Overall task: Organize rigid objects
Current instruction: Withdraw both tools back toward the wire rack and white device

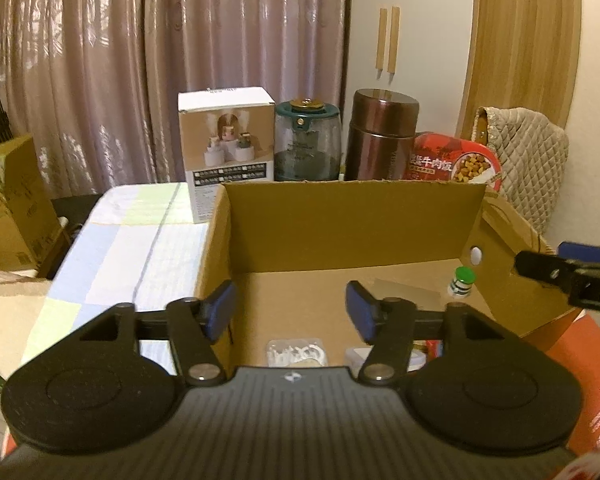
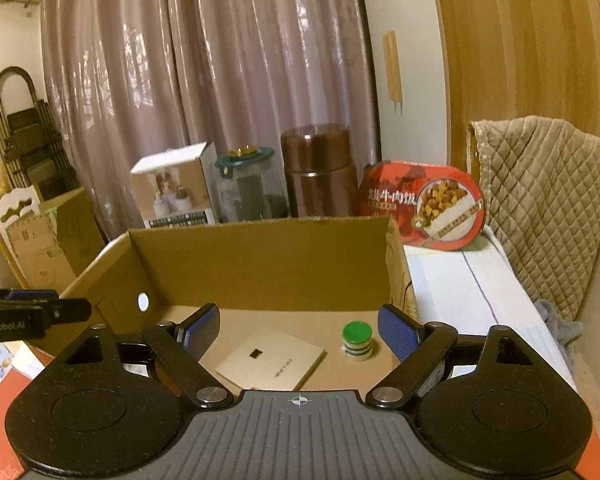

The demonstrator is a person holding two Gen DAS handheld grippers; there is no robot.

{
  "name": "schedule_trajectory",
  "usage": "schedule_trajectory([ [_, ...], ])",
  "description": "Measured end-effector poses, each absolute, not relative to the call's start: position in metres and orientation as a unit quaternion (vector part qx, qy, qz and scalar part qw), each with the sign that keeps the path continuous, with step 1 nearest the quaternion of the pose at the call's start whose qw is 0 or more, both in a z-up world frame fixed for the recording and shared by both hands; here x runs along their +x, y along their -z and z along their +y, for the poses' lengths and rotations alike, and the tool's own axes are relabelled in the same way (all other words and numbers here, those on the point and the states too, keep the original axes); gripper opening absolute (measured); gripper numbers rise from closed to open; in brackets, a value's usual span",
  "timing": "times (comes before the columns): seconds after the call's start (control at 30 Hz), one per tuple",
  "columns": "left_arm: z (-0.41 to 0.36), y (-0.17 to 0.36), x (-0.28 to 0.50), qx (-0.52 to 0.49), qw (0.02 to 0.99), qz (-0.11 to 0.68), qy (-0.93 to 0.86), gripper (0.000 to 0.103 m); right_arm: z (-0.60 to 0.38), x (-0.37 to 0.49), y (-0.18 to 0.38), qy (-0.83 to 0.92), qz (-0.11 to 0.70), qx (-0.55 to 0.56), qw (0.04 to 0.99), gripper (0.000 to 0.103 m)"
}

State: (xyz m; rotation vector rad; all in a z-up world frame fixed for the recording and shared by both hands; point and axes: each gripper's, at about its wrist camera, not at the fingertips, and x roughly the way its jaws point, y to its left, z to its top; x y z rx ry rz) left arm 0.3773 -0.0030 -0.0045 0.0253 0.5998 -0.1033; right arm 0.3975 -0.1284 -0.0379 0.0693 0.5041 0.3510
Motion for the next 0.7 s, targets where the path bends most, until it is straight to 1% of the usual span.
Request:
schedule_trajectory([
  [0.07,-0.004,0.002,0.374,0.022,0.956,0.290,0.044,0.061,-0.131,0.394,0.034,-0.171,0.237,0.037,0.956,0.083],
  [0.13,-0.005,-0.001,0.370,0.027,0.957,0.286,0.039,0.067,-0.135,0.389,0.031,-0.165,0.227,0.045,0.959,0.083],
  [0.27,-0.005,-0.007,0.360,0.034,0.960,0.276,0.035,0.073,-0.143,0.379,0.024,-0.159,0.211,0.056,0.963,0.083],
  [0.33,-0.005,-0.010,0.354,0.037,0.961,0.271,0.032,0.080,-0.145,0.371,0.022,-0.159,0.206,0.054,0.964,0.083],
  [0.63,0.006,-0.014,0.320,0.046,0.964,0.262,0.006,0.088,-0.164,0.323,0.033,-0.144,0.215,0.046,0.965,0.083],
  [0.7,0.009,-0.013,0.308,0.044,0.964,0.262,0.001,0.089,-0.168,0.310,0.037,-0.141,0.224,0.047,0.963,0.083],
])
